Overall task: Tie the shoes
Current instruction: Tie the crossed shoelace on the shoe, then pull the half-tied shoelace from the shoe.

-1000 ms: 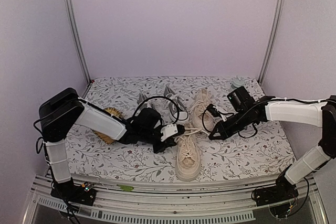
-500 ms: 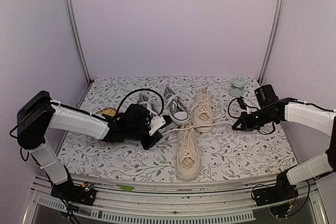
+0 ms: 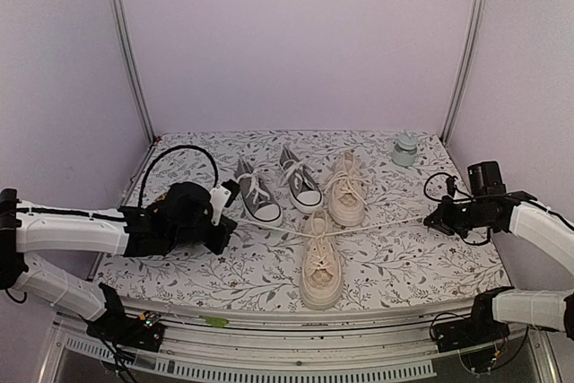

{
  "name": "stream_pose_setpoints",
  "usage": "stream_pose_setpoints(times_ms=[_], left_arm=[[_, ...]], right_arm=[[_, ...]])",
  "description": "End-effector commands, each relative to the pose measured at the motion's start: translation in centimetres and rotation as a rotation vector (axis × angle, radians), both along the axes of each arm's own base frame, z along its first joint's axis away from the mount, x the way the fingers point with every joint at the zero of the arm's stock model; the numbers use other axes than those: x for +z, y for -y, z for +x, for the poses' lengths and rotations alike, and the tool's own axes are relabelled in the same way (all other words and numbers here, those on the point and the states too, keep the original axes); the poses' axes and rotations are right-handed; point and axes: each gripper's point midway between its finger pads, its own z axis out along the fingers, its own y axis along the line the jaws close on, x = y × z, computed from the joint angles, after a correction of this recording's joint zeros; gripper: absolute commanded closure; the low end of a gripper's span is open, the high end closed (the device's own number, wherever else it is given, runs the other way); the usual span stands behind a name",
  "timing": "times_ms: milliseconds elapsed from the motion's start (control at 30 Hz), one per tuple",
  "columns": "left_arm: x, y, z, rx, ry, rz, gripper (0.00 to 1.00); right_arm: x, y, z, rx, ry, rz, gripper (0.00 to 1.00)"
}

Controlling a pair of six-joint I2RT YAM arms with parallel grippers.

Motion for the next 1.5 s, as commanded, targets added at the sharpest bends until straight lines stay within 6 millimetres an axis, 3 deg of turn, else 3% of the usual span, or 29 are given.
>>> stream_pose_setpoints(times_ms=[0,133,300,533,733,1033,1200,1267,1333,1400,1467], left_arm=[[-0.8,-2.9,0.4,0.177,-0.043,-0.051,1.00],[-2.4,-4.5,1.0,0.241,-0.078,-0.011,1.00],[-3.4,-7.2,2.4,0.352,-0.098,0.007,1.00],[-4.6,-9.9,3.0,0.444,-0.130,0.005,1.00],[-4.9,-11.0,3.5,0.485,-0.143,-0.006,1.00],[-5.0,-11.5,3.7,0.502,-0.152,-0.016,1.00],[-5.1,-11.6,3.7,0.501,-0.154,-0.014,1.00],[-4.8,-10.2,3.8,0.441,-0.158,-0.040,1.00],[-3.3,-7.0,3.5,0.299,-0.101,-0.045,1.00],[-1.1,-3.3,2.9,0.153,0.005,-0.012,1.00],[1.4,-0.2,2.4,0.045,0.098,-0.011,1.00]], right_arm=[[-1.1,1.5,-0.6,-0.138,-0.031,0.040,0.99],[-3.2,2.3,-1.2,-0.185,-0.077,0.104,0.99],[-4.1,4.2,-0.5,-0.270,-0.057,0.122,0.99],[-7.1,4.4,-1.1,-0.300,-0.119,0.193,0.99],[-8.6,5.9,-1.5,-0.358,-0.137,0.217,1.00],[-9.3,7.9,-1.6,-0.398,-0.134,0.191,0.99],[-9.3,8.0,-1.5,-0.385,-0.132,0.187,0.99],[-9.0,7.8,-1.4,-0.363,-0.124,0.187,0.99],[-8.4,6.9,-0.9,-0.313,-0.118,0.162,0.99],[-7.4,4.6,-0.2,-0.208,-0.113,0.116,0.99],[-6.5,0.9,0.2,-0.079,-0.113,0.084,1.00]])
